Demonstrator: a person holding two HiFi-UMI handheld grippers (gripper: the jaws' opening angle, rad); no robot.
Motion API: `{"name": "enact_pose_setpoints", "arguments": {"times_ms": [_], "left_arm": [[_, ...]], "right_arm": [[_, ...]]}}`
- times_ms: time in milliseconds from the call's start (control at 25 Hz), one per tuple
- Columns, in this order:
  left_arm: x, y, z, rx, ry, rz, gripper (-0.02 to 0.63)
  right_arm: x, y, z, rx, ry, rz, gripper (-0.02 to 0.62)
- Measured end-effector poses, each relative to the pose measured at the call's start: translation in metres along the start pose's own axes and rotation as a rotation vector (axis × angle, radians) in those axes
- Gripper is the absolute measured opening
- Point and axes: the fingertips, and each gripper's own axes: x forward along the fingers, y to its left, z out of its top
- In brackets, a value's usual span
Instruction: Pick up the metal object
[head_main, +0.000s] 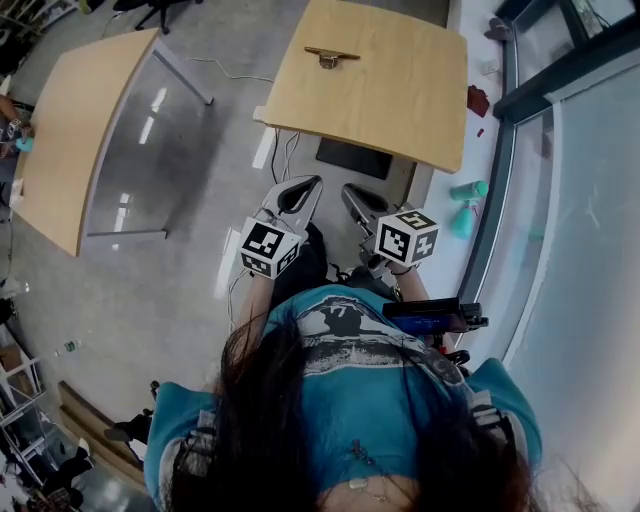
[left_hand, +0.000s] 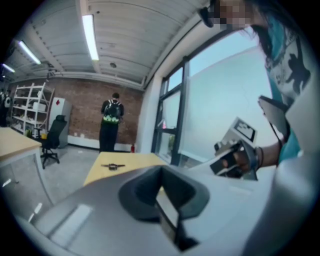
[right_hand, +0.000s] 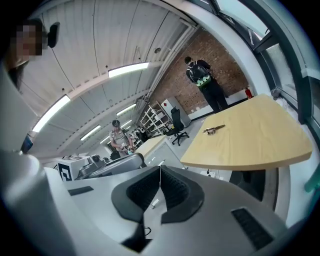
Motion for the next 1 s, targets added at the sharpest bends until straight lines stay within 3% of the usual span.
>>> {"name": "enact_pose_setpoints", "arguments": {"times_ms": [280,520,1000], "left_arm": [[0.014,0.108,0.027,0.001,-0.022,-0.04,0.002],[0.028,0.194,0.025,-0.027,-0.011,-0.073,0.002],[0.056,0.207,0.012,-0.081,-0.002,-0.106,0.002]], "right_arm": [[0.097,0.0,0.052,0.01,0.009,-0.022,0.014],[0.17,-0.015,0.081,0.075,0.021,-0.071,0.014],[0.173,-0.062,0.088,0.104,0.065,-0.132,0.014]]}}
